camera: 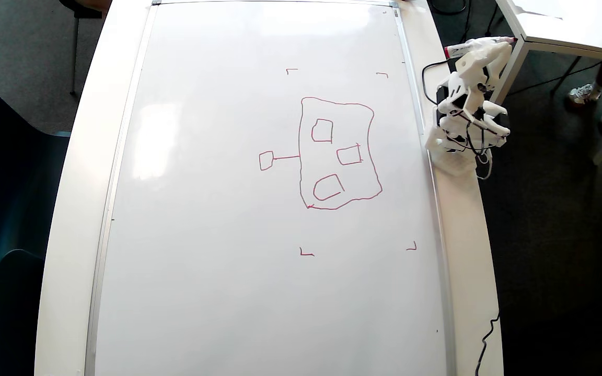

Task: Draw on a whiteboard a robot head using a pen attached to the gripper

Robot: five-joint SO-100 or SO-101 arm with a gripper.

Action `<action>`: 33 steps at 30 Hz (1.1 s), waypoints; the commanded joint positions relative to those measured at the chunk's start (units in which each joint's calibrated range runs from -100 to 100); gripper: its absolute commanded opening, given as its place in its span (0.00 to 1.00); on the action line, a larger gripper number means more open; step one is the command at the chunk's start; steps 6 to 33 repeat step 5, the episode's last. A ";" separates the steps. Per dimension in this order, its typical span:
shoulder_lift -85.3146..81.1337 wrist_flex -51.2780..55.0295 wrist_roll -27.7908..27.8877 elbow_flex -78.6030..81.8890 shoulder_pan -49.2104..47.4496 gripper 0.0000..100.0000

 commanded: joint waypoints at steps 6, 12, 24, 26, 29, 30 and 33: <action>0.41 -0.75 -0.05 0.37 0.15 0.01; 0.41 -0.75 -0.05 0.37 0.15 0.01; 0.41 -0.75 -0.05 0.37 0.15 0.01; 0.41 -0.75 -0.05 0.37 0.15 0.01; 0.41 -0.75 -0.05 0.37 0.15 0.01; 0.41 -0.75 -0.05 0.37 0.15 0.01; 0.41 -0.75 -0.05 0.37 0.15 0.01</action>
